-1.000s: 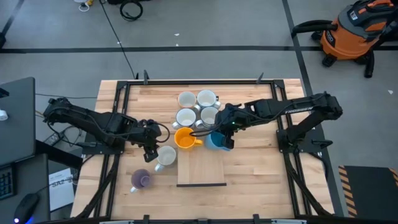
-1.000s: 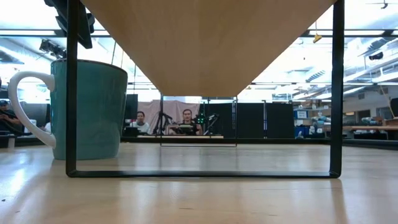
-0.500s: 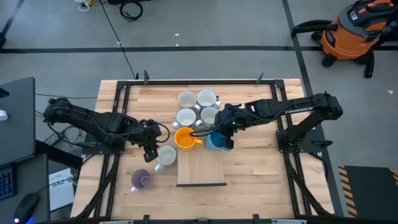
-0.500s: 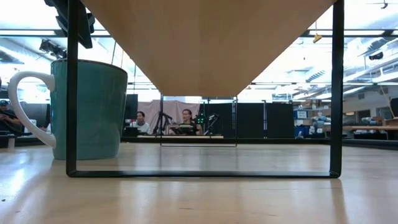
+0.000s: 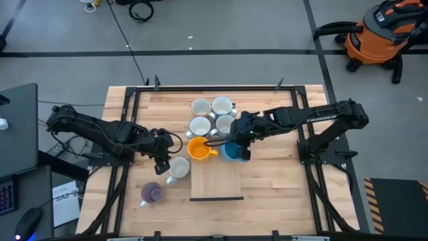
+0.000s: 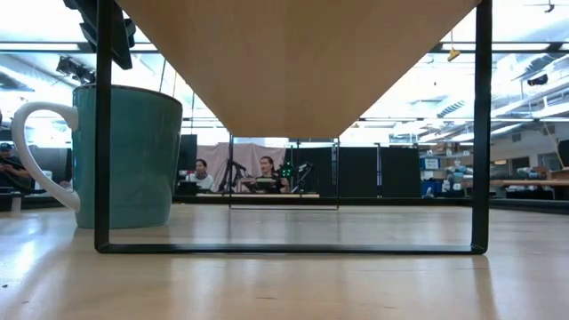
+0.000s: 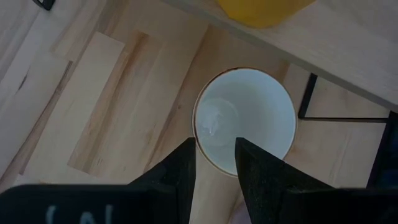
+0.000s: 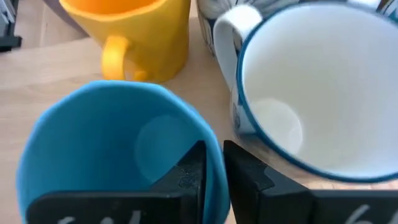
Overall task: Place coffee mugs
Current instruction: Put the light blue mug on the shelf, then put the green mug on the shelf
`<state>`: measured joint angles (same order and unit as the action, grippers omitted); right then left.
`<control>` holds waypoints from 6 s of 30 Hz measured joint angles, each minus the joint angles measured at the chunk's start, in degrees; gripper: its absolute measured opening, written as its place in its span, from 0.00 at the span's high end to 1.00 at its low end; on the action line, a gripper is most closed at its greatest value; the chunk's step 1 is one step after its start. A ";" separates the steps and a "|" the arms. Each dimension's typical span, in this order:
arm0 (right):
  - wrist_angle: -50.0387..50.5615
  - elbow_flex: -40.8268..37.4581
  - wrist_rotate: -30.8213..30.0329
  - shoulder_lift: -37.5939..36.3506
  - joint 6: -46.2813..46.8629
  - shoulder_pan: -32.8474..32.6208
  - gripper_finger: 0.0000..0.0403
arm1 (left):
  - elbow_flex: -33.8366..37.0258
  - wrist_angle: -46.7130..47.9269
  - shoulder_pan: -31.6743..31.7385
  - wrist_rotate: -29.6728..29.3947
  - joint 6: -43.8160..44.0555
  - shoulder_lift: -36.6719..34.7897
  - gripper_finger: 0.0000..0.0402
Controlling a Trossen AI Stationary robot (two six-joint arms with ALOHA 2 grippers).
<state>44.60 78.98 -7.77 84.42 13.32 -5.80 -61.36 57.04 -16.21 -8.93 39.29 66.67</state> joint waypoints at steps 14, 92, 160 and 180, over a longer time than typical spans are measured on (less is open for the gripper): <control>-1.58 0.00 -0.05 -0.07 0.04 0.00 0.76 | 0.00 0.00 0.00 0.00 0.09 0.00 0.70; -3.72 0.00 1.64 -0.07 0.02 0.00 0.59 | 0.00 -1.04 0.01 0.00 0.48 0.00 0.70; 7.72 -3.39 5.90 -12.04 0.00 -10.01 0.59 | 0.02 0.56 0.02 -2.43 -0.67 13.47 0.70; 7.78 -3.41 5.90 -12.04 0.02 -10.01 0.59 | -0.02 1.03 -0.04 -0.92 -1.06 16.98 0.77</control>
<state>52.38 75.57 -1.87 72.38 13.34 -15.81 -61.39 58.06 -16.25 -9.85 38.23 83.66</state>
